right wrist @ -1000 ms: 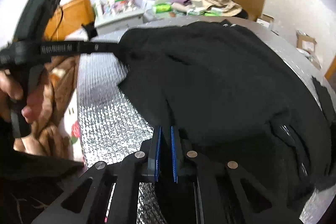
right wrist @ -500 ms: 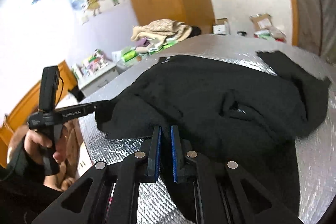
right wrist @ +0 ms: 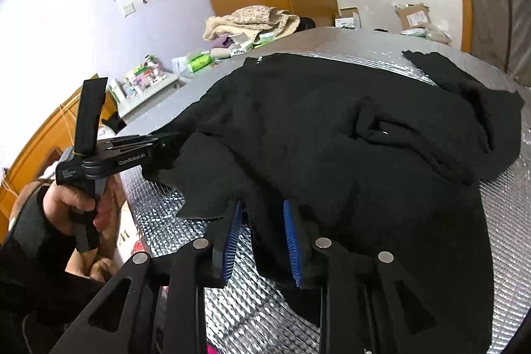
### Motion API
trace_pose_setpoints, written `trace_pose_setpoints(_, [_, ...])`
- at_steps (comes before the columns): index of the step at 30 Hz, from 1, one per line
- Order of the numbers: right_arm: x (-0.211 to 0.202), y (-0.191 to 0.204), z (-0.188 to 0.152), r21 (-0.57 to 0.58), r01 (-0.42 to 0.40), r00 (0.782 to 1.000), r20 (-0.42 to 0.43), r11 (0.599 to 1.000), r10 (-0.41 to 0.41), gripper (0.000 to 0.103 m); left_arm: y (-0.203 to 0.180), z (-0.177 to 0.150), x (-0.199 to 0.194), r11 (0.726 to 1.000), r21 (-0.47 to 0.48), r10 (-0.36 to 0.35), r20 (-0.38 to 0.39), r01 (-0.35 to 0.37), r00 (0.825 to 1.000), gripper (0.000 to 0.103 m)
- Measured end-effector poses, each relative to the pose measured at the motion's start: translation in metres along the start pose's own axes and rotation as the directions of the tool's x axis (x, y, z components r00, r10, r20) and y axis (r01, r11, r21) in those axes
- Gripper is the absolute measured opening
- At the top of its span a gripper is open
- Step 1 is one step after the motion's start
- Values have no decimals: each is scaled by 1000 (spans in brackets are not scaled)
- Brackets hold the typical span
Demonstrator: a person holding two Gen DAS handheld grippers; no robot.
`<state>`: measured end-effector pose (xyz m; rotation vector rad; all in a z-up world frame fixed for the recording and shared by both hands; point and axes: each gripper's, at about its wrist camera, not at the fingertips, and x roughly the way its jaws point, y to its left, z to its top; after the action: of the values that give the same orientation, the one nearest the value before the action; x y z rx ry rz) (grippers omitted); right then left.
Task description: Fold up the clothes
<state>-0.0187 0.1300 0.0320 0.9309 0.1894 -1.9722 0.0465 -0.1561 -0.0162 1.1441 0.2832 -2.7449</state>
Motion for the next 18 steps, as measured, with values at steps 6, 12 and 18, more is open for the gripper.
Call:
trace_pose_setpoints(6, [17,18,11,-80,-21,999,-31,997,19,27,27,17,12,998,-11,58,4,-58,998,3])
trace_pose_setpoints(12, [34,15,7,-30,-32,999,-25,999,31,27,33,13,15,997,-25,77,63,-75,995,2])
trace_pose_setpoints(18, [43,0,0,-4,0,999,-34,1000,0,27,28,8,15,994,-4,108,103,-108,989,2])
